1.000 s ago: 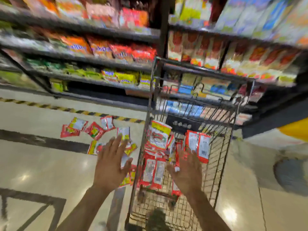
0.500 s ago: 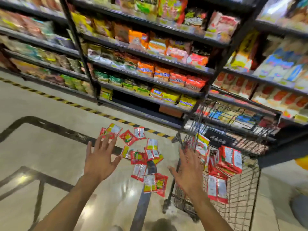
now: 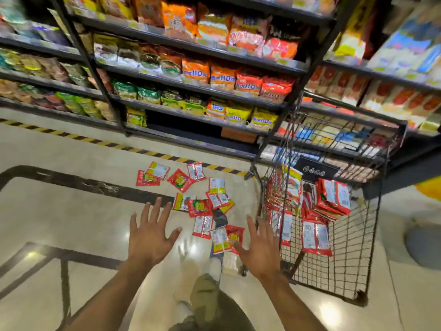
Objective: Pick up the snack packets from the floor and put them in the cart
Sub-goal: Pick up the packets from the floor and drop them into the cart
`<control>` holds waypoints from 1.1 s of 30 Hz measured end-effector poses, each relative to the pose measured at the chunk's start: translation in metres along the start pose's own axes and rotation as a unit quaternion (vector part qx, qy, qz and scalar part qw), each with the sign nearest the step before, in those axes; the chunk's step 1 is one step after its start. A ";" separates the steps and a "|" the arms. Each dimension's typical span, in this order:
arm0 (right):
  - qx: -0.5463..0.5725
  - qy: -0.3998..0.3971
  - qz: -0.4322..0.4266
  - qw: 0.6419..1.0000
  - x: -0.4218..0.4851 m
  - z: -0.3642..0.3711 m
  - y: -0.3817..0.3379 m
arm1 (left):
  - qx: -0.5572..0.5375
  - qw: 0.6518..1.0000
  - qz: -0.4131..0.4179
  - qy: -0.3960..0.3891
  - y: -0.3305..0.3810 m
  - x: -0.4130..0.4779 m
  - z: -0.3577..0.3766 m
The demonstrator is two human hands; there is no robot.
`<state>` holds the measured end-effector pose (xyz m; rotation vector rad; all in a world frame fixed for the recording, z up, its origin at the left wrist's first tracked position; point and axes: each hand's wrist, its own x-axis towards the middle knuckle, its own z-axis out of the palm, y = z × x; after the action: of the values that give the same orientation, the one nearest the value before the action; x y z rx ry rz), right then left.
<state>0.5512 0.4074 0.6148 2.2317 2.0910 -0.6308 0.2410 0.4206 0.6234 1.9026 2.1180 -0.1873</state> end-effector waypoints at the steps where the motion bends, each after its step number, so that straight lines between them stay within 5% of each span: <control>1: 0.015 -0.006 0.012 1.000 0.008 0.005 0.005 | 0.000 1.000 0.017 -0.014 0.008 0.012 0.008; 15: 0.100 -0.089 0.125 0.983 0.149 0.134 0.085 | 0.052 0.983 0.127 -0.125 0.114 0.175 0.158; 29: 0.067 -0.078 0.228 0.968 0.290 0.436 0.187 | 0.030 0.954 0.185 -0.232 0.140 0.297 0.494; 33: 0.093 -0.154 0.281 0.943 0.318 0.524 0.208 | 0.056 0.945 0.170 -0.273 0.139 0.319 0.598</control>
<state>0.6130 0.5402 -0.0152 2.4547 1.2115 -1.0627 0.4249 0.5705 -0.0263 1.9519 1.4231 -0.6820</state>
